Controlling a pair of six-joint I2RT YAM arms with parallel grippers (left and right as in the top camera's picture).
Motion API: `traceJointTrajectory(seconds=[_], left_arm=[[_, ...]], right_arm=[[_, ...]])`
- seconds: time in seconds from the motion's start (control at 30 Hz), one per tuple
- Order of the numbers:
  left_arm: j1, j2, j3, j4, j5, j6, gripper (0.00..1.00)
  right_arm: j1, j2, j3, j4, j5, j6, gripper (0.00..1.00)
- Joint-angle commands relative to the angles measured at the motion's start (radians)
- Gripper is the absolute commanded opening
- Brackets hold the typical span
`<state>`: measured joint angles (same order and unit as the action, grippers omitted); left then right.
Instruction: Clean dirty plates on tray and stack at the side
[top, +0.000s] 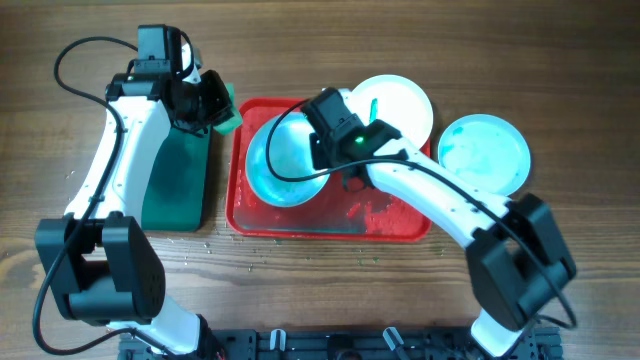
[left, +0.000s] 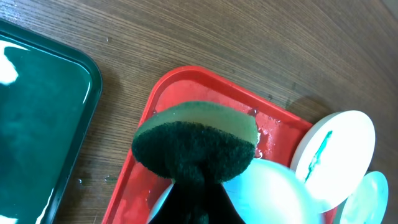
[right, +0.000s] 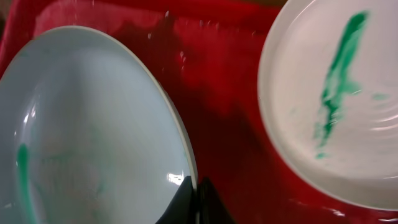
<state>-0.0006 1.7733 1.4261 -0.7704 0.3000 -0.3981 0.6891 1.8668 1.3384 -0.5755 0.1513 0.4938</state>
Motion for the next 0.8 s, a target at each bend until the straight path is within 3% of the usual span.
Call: traceJointTrajectory(seconds=[0.0, 0.03, 0.07, 0.23, 0.37, 0.6, 0.73, 0.77], left_arm=[[-0.004, 0.01, -0.003, -0.002, -0.006, -0.002, 0.04], [-0.004, 0.01, -0.003, -0.002, -0.006, -0.002, 0.04], [-0.004, 0.01, -0.003, -0.002, -0.006, -0.002, 0.04], [-0.004, 0.01, -0.003, -0.003, -0.006, -0.002, 0.04], [-0.004, 0.01, -0.003, -0.005, -0.006, -0.002, 0.04], [-0.004, 0.01, -0.003, -0.005, -0.007, -0.002, 0.04], [-0.004, 0.01, -0.003, -0.006, -0.006, -0.002, 0.04], [-0.004, 0.01, -0.003, -0.007, -0.006, -0.002, 0.04]], right_arm=[[0.003, 0.066, -0.006, 0.0, -0.123, 0.034, 0.24], [-0.001, 0.073, -0.006, -0.006, -0.153, -0.043, 0.4], [-0.008, 0.073, -0.006, -0.006, -0.175, -0.103, 0.45], [-0.083, 0.074, 0.031, 0.029, -0.331, -0.396, 0.42], [-0.113, 0.108, 0.031, 0.09, -0.399, -0.538, 0.36], [-0.11, 0.228, 0.07, 0.115, -0.414, -0.569, 0.34], [-0.111, 0.245, 0.085, 0.142, -0.351, -0.524, 0.27], [-0.111, 0.249, 0.085, 0.143, -0.35, -0.503, 0.22]])
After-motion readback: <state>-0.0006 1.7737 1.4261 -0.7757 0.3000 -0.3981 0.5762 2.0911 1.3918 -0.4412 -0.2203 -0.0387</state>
